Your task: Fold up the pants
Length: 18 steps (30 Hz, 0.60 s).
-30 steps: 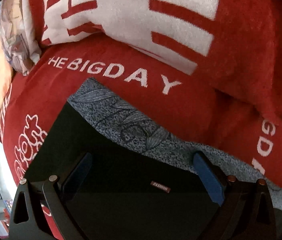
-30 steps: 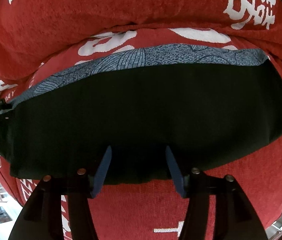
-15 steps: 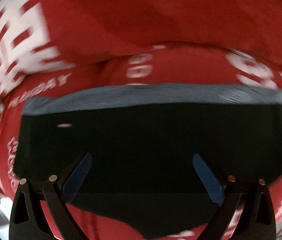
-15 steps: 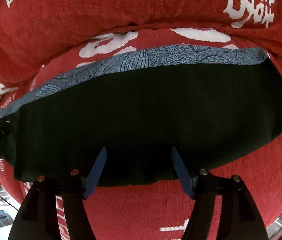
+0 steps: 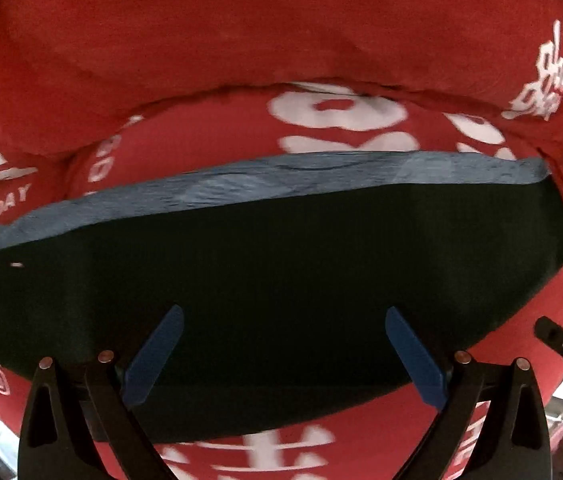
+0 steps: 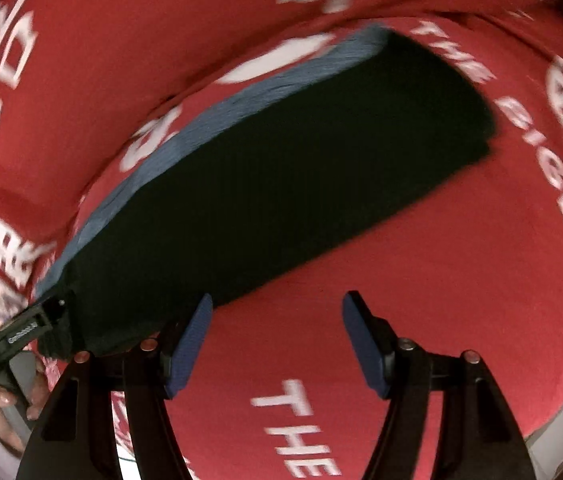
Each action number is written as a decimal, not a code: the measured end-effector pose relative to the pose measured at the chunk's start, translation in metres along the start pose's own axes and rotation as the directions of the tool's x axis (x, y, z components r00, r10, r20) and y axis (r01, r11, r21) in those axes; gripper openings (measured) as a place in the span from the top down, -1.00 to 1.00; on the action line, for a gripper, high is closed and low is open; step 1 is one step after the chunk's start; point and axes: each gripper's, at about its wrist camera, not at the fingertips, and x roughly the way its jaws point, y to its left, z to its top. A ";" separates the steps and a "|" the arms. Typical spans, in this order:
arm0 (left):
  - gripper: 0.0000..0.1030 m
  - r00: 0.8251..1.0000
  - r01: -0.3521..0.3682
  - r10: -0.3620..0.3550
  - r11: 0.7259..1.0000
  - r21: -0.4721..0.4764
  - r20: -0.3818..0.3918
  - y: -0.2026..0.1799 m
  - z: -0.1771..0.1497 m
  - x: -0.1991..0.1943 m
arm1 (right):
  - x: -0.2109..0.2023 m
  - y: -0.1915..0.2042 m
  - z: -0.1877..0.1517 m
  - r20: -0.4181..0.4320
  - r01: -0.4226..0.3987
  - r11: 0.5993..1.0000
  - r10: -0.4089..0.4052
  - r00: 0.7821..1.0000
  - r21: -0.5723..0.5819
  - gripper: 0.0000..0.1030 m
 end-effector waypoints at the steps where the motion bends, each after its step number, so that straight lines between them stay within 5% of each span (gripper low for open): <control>1: -0.98 1.000 0.002 -0.002 1.000 0.007 0.001 -0.007 0.000 0.002 | -0.004 -0.010 0.002 0.015 0.007 1.000 -0.007 1.000 0.023 -0.35; 9: -0.98 1.000 0.026 -0.027 0.999 0.042 0.008 -0.073 0.017 0.010 | -0.028 -0.074 0.041 0.174 0.025 0.978 -0.062 0.983 0.209 0.12; 15: -0.98 1.000 0.019 -0.019 0.999 0.051 -0.010 -0.093 0.020 0.017 | -0.019 -0.106 0.065 0.190 -0.071 0.938 0.006 0.982 0.340 0.70; 18: -0.98 1.000 0.013 -0.012 0.998 0.060 -0.006 -0.097 0.020 0.019 | -0.020 -0.105 0.068 0.196 -0.081 0.944 0.018 0.980 0.320 0.77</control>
